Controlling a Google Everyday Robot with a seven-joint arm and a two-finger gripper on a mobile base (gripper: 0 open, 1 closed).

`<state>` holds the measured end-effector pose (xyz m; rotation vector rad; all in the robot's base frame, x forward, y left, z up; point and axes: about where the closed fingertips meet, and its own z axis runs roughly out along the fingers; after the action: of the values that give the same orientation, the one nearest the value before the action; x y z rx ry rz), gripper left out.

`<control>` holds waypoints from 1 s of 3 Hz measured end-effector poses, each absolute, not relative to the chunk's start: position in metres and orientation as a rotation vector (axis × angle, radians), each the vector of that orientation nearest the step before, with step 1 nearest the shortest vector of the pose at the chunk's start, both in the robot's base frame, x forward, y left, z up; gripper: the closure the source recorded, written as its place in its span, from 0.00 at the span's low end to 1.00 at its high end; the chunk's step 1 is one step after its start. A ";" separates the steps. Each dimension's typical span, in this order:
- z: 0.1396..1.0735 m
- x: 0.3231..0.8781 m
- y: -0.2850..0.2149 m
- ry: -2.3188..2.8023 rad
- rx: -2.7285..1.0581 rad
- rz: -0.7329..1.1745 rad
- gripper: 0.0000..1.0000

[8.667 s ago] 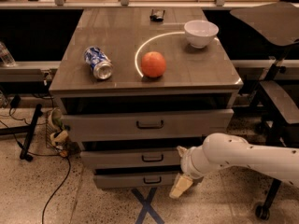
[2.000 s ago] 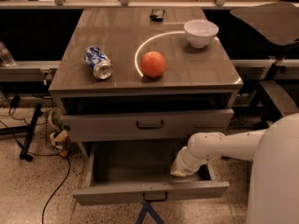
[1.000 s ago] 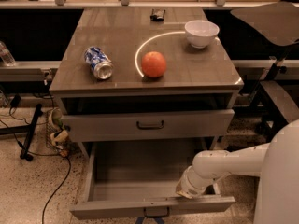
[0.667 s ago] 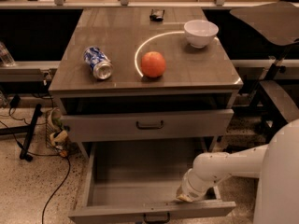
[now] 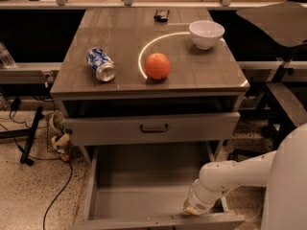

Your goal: Open middle drawer

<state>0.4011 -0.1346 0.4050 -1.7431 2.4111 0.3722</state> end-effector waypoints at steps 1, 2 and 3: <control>0.429 0.411 -0.134 2.366 -1.691 0.345 1.00; 0.459 0.429 -0.146 2.307 -1.613 0.284 1.00; 0.533 0.448 -0.191 2.228 -1.505 0.058 1.00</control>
Offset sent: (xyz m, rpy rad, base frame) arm 0.0496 -0.0280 0.0927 0.0944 -0.2768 -0.0992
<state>0.4485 -0.1912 0.5327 -1.5053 2.2277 0.0577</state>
